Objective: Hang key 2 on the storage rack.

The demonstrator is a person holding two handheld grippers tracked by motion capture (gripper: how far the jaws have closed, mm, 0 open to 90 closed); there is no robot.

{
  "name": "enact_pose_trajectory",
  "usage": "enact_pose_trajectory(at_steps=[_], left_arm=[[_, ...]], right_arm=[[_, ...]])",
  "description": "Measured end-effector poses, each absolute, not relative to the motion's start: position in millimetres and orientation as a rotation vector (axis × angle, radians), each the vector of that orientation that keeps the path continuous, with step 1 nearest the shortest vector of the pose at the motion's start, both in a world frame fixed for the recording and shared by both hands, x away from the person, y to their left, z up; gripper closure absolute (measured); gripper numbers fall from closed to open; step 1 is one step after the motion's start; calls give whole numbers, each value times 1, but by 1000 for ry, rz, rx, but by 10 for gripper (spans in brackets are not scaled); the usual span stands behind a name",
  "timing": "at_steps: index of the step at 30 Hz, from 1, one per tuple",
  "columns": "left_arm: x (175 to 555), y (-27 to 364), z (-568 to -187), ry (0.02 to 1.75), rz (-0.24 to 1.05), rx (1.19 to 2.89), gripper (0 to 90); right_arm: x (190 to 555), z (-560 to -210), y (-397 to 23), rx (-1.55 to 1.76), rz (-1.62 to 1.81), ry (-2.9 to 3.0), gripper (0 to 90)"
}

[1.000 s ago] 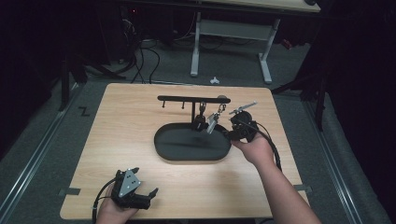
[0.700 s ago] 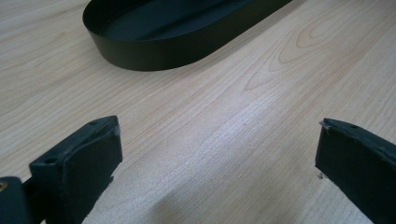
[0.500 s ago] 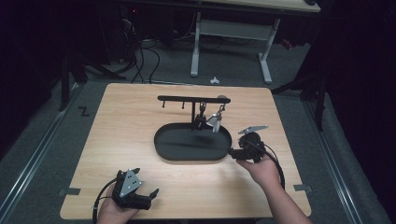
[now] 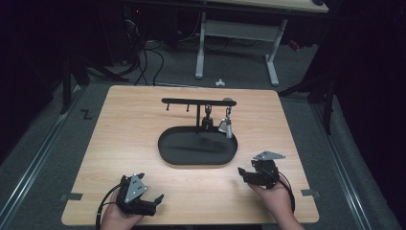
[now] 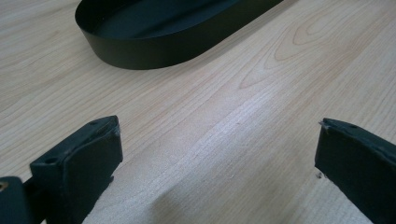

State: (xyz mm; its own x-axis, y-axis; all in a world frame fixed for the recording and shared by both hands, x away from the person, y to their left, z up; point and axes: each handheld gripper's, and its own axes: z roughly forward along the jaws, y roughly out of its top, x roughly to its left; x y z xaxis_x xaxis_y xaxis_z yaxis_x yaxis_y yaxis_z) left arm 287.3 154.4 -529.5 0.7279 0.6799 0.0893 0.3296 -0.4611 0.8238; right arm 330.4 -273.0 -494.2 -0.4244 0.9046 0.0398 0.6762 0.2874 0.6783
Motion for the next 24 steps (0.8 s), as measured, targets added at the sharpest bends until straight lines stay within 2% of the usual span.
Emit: enact_pose_trajectory(at_steps=[6,10,12,24], left_arm=[[285,152,-529,763,524,2072,15],[285,150,-528,756,524,2080,17],[285,148,-528,752,526,2073,17],[285,149,-526,751,530,2069,17]], right_arm=[[309,-511,-280,1424,923,2184,324],[283,-524,-288,1392,973,2085,347],[282,-521,-290,1417,1006,2092,322],[283,-523,-286,1400,990,2083,336]])
